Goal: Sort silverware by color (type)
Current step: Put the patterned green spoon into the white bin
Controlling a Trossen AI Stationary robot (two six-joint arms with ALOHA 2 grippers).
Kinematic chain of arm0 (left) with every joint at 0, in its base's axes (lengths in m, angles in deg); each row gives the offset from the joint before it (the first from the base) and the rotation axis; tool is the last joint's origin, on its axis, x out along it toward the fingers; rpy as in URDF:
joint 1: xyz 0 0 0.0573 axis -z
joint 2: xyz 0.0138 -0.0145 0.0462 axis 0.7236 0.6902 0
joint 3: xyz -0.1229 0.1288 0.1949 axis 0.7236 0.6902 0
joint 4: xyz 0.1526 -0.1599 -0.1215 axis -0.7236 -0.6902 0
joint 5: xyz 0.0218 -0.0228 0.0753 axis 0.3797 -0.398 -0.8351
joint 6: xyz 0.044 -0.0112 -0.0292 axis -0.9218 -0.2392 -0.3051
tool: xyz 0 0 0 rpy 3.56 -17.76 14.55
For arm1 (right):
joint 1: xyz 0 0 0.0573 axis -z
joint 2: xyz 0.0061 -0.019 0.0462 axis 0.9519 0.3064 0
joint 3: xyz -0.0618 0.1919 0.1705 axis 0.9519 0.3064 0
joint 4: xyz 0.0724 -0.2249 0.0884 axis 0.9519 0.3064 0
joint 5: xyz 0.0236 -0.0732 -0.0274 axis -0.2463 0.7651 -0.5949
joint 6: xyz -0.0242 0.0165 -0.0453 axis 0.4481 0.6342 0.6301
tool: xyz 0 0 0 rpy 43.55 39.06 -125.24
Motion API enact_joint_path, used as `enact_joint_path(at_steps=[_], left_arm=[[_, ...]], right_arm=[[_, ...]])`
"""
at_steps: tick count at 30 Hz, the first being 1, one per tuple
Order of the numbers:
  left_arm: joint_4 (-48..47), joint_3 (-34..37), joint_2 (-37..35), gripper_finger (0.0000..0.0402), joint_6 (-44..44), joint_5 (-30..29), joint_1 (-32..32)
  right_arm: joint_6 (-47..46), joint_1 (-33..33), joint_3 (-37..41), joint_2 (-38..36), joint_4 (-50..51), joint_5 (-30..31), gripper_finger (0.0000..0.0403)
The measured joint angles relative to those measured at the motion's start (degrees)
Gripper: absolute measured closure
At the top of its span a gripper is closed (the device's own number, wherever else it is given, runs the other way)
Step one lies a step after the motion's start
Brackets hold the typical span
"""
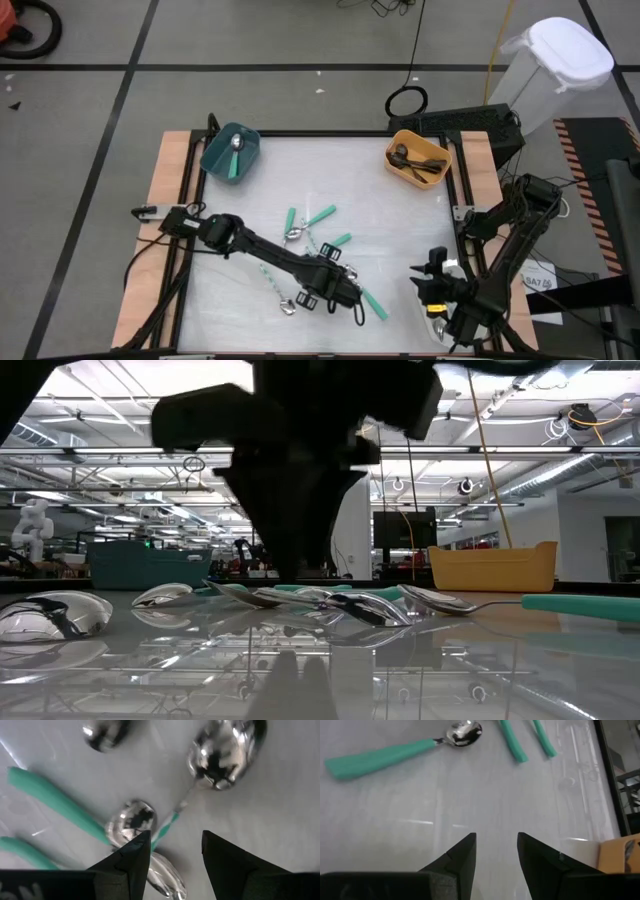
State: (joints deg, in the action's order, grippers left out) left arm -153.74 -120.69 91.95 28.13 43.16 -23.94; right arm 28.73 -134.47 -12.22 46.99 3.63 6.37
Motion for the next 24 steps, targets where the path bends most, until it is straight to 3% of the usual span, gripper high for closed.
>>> enact_joint_path(at_steps=[18, 24], left_arm=[[4.7, 1.5, 0.8, 0.0227, -3.2, 0.1, -2.1], [4.3, 1.3, 2.4, 0.0269, -4.7, 0.7, -2.4]], right_arm=[[5.0, -0.4, 0.0, 0.0, -2.0, 0.2, 0.0266], [6.5, -0.4, 0.0, 0.0, -1.9, 0.2, 0.0266]])
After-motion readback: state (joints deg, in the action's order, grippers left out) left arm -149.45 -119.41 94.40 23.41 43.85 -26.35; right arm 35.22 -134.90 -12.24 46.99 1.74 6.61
